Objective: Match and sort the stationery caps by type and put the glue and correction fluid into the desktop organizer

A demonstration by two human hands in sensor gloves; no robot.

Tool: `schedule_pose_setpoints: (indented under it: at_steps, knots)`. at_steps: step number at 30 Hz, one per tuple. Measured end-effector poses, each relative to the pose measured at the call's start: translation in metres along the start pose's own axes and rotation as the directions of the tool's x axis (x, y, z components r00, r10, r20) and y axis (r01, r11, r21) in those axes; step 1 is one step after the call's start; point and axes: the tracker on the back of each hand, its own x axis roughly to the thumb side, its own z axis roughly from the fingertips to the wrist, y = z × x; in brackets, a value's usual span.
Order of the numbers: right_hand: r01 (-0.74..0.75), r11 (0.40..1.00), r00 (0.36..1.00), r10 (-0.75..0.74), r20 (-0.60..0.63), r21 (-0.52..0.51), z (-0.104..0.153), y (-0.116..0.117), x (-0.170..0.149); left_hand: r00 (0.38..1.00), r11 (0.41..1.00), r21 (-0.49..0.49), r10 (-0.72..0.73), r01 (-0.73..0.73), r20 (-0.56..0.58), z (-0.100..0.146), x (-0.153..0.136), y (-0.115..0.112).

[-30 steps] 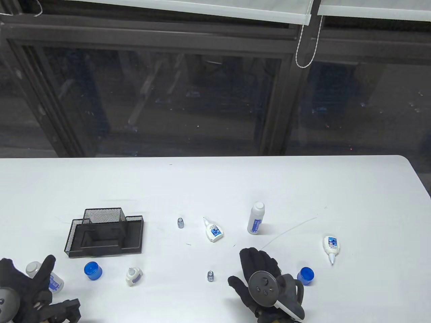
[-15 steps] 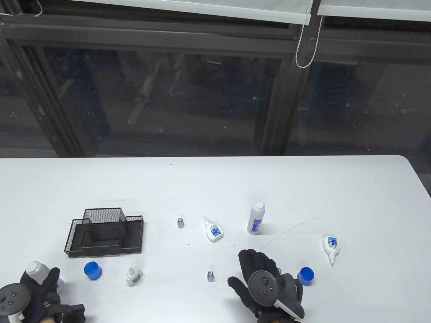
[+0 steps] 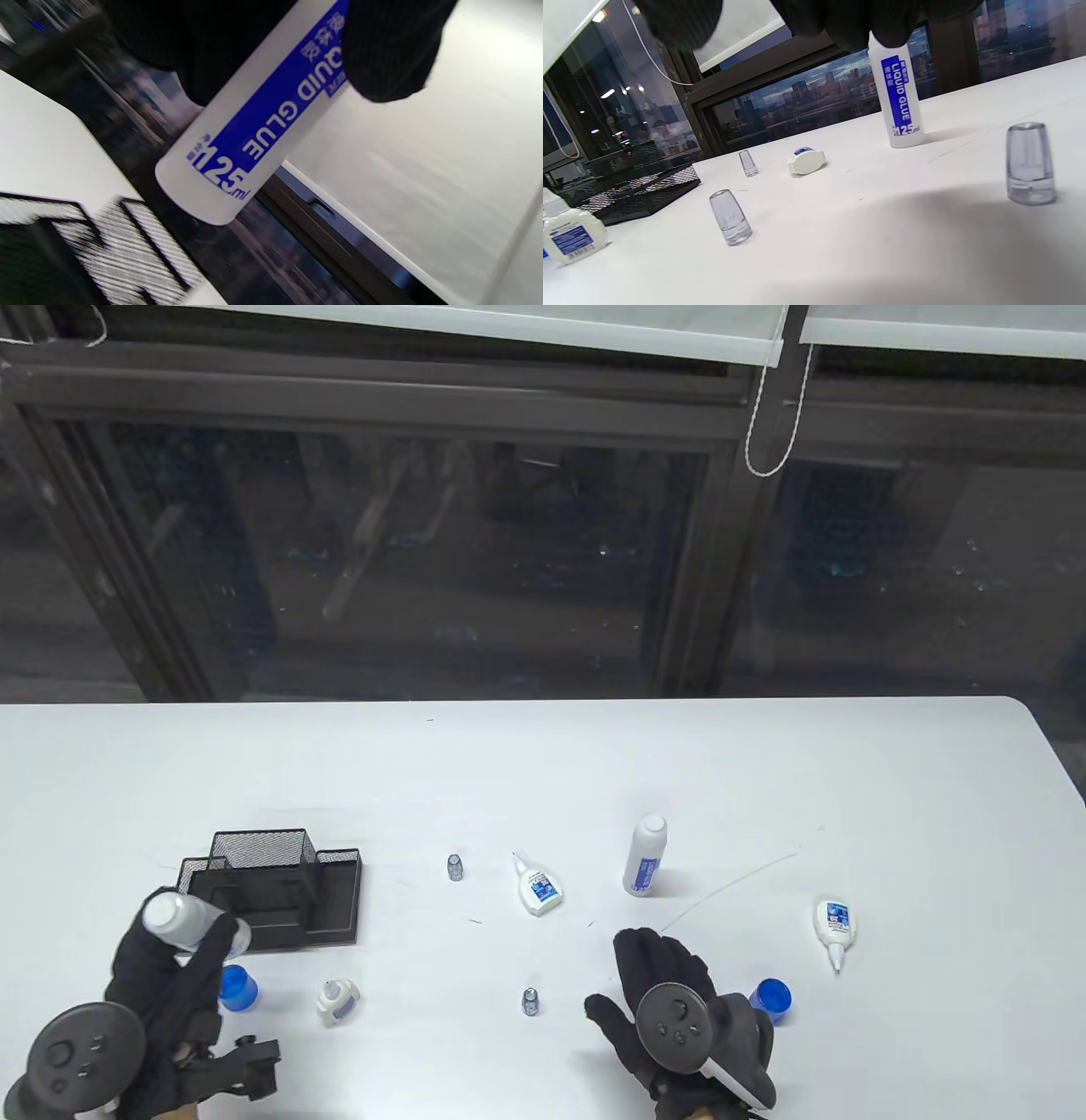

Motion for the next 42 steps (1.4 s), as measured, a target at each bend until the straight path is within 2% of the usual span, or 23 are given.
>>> schedule_pose_setpoints:
  at_steps: [4,6,9,12,15,17,19,22,24,26,29,37,42]
  knots:
    - [0.009,1.000,1.000,-0.009,-0.023,-0.011,0.001,-0.002,-0.005,0.989,0.984,-0.174,0.056,-0.032,0.137,0.000,0.049,-0.042]
    - [0.006,1.000,0.999,-0.007,-0.036,-0.025,0.002,-0.005,-0.008,0.978,0.961,-0.276,0.091,-0.036,0.189,0.005,0.072,-0.072]
    - [0.012,0.999,0.998,-0.014,-0.063,-0.038,0.002,-0.008,-0.015,0.965,0.925,-0.379,0.100,-0.001,0.243,0.015,0.090,-0.107]
    - [0.013,0.999,0.995,-0.018,-0.098,-0.045,0.002,-0.010,-0.023,0.952,0.878,-0.474,0.090,0.062,0.291,0.031,0.099,-0.142]
    - [0.014,0.999,0.992,-0.021,-0.128,-0.051,0.002,-0.011,-0.030,0.947,0.835,-0.542,0.089,0.099,0.309,0.046,0.094,-0.172]
    - [0.022,0.998,0.989,-0.030,-0.145,-0.060,0.002,-0.013,-0.034,0.949,0.810,-0.575,0.082,0.114,0.304,0.052,0.088,-0.183]
    - [0.007,0.995,0.982,-0.025,-0.190,-0.095,0.004,-0.020,-0.042,0.950,0.809,-0.579,0.092,0.102,0.297,0.057,0.081,-0.187]
    - [-0.007,0.992,0.959,-0.029,-0.281,-0.126,0.008,-0.030,-0.060,0.946,0.816,-0.571,0.112,0.088,0.305,0.059,0.077,-0.181]
    - [-0.016,0.996,0.927,-0.017,-0.374,-0.084,0.009,-0.033,-0.073,0.949,0.816,-0.574,0.120,0.072,0.291,0.061,0.073,-0.178]
    - [-0.001,1.000,0.887,0.001,-0.462,0.000,0.008,-0.029,-0.088,0.954,0.813,-0.579,0.126,0.057,0.271,0.063,0.067,-0.176]
    - [0.038,0.993,0.835,0.031,-0.549,0.114,0.005,-0.015,-0.104,0.954,0.814,-0.577,0.113,0.072,0.278,0.064,0.062,-0.173]
    - [-0.062,0.963,0.768,0.214,-0.603,0.262,-0.009,0.013,-0.115,0.960,0.814,-0.579,0.132,0.037,0.248,0.061,0.058,-0.170]
    - [-0.147,0.966,0.761,0.248,-0.599,0.212,-0.012,0.014,-0.115,0.965,0.811,-0.584,0.128,0.031,0.229,0.060,0.055,-0.172]
